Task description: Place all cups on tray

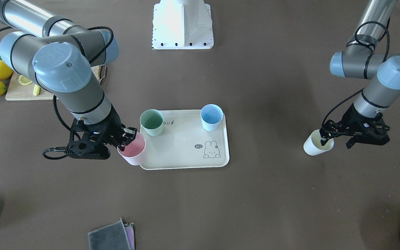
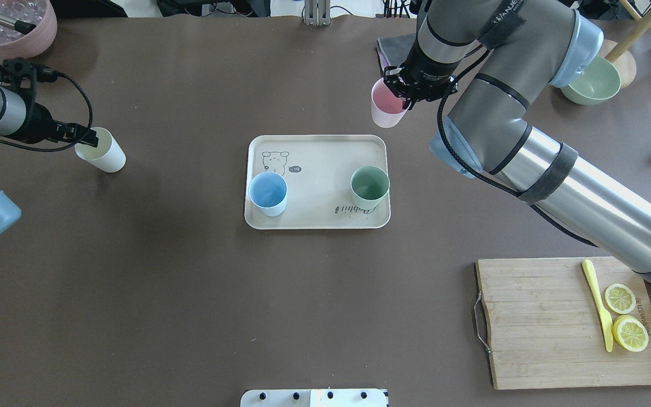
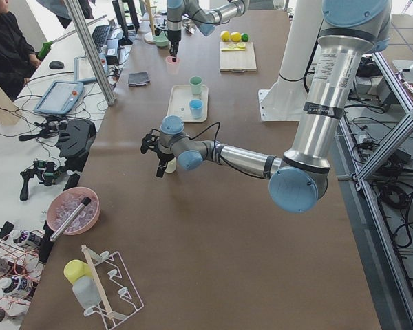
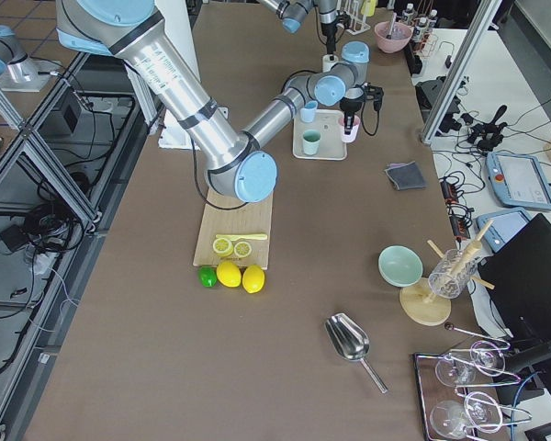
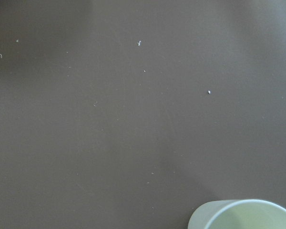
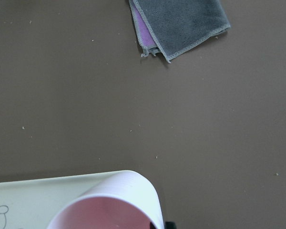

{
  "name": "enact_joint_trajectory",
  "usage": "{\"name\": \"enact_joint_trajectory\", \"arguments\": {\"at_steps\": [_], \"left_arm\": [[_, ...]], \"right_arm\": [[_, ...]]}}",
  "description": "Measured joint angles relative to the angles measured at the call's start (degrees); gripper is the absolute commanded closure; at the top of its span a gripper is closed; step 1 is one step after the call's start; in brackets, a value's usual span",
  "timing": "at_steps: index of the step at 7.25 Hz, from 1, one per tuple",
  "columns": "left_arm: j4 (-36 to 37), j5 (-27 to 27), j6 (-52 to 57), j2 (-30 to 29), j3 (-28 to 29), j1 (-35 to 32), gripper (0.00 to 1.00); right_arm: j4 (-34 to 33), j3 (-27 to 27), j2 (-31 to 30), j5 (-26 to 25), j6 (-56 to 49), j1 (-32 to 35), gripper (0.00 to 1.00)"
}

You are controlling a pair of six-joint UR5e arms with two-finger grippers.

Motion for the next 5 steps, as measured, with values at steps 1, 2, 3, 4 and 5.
{"name": "enact_joint_trajectory", "arguments": {"at_steps": [1,2,3,4,5], "left_arm": [[-0.98,0.00,-2.23,0.07,0.10,1.18,1.00],[-1.42,-0.29,-3.02,0.27,0.24,1.85,1.00],[-1.35,-1.14,-2.99,0.34,0.22,1.93,1.00],[-0.60,-2.63,-2.69,-0.19,0.15,1.05,1.00],[1.92,-4.55,-2.55,-2.17,-0.03,-0.49,1.00]], "right_arm": [[0.80,-0.88,0.14,-0.38,-0.01,0.05,1.00],[2.13,-1.72,0.24,-0.63,0.18,0.05,1.00],[2.97,-2.16,0.36,-0.73,0.42,0.00,1.00],[3.31,-2.38,0.46,-0.76,0.52,-0.32,1.00],[3.48,-2.52,0.50,-0.89,0.56,-1.32,1.00]]}}
